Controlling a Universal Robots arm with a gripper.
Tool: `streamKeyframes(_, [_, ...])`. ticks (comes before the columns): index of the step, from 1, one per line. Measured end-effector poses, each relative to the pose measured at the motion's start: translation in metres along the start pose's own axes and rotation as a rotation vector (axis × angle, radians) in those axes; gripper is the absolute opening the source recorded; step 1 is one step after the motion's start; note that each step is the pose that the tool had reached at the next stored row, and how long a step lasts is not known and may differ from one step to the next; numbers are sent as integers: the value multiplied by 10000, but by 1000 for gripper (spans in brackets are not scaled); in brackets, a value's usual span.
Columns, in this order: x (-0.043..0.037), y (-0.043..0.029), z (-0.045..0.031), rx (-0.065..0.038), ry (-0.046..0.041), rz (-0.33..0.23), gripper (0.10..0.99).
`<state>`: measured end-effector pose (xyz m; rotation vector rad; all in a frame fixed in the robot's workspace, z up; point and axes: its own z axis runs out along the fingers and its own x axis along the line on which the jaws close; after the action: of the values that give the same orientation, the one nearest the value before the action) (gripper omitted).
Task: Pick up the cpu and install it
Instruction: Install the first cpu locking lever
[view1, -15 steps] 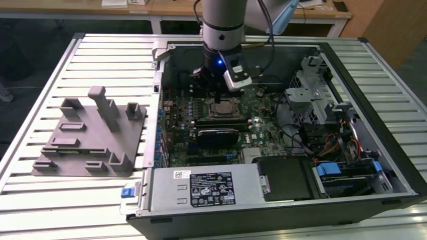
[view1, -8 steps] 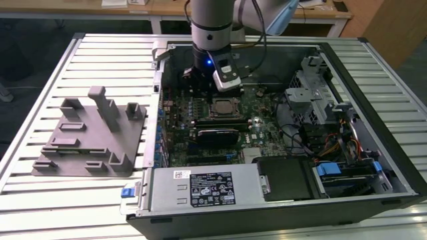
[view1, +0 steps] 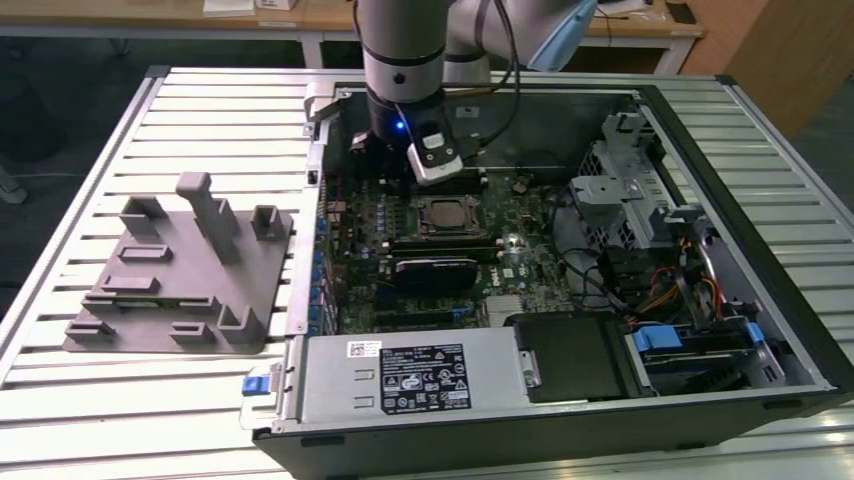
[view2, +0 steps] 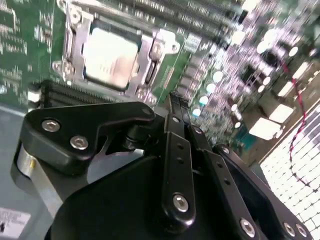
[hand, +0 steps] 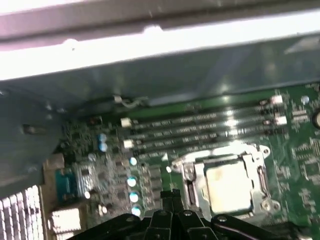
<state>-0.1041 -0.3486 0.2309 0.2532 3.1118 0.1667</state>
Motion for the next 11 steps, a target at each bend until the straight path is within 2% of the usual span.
streamKeyframes(3, [9, 0, -14, -320, 53, 8, 106])
streamKeyframes(9, [24, 1, -46, -1032, 167, 25, 106])
streamKeyframes(11, [35, -1, -52, -1170, 183, 29, 106])
